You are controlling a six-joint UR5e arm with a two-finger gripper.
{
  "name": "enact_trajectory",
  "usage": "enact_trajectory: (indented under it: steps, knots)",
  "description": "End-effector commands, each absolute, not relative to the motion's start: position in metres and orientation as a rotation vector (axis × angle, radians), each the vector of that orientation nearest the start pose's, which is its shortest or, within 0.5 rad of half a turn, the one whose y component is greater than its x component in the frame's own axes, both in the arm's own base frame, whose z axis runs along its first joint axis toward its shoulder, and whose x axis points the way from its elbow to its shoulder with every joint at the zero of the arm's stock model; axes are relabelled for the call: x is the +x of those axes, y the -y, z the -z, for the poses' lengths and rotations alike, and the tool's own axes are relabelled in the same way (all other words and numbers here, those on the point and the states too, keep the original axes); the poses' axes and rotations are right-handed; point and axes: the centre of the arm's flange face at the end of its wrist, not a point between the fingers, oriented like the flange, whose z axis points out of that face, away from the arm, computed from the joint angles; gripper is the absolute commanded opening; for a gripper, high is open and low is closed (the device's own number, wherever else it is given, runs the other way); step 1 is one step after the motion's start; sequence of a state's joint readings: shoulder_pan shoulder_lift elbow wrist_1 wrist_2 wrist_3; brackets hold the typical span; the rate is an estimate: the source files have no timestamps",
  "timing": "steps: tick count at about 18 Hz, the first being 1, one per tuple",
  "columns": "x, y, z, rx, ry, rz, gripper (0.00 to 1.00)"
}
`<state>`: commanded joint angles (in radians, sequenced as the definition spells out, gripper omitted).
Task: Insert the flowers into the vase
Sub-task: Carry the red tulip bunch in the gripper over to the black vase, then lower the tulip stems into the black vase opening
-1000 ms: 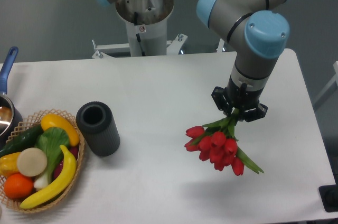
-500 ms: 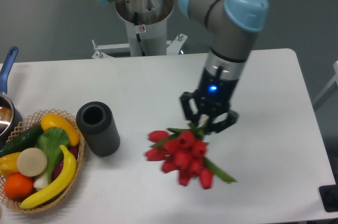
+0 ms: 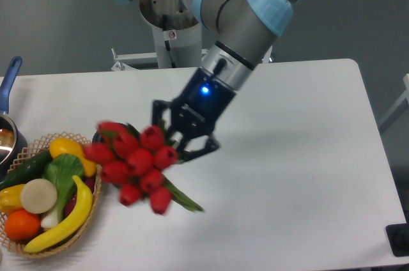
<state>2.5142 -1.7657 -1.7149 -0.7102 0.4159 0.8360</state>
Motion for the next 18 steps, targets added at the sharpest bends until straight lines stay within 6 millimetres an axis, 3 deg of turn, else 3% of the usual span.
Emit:
enact_trajectory:
  steps: [5,11,18]
  knots:
    - [-0.300,-0.501,-0.480,-1.857,-0.262,0.441,0.03]
    - [-0.282,-0.495,-0.466,-1.740,-0.275,0.581,0.04]
    - [-0.271,-0.489,-0.438,-1.641,-0.329,0.627,0.07]
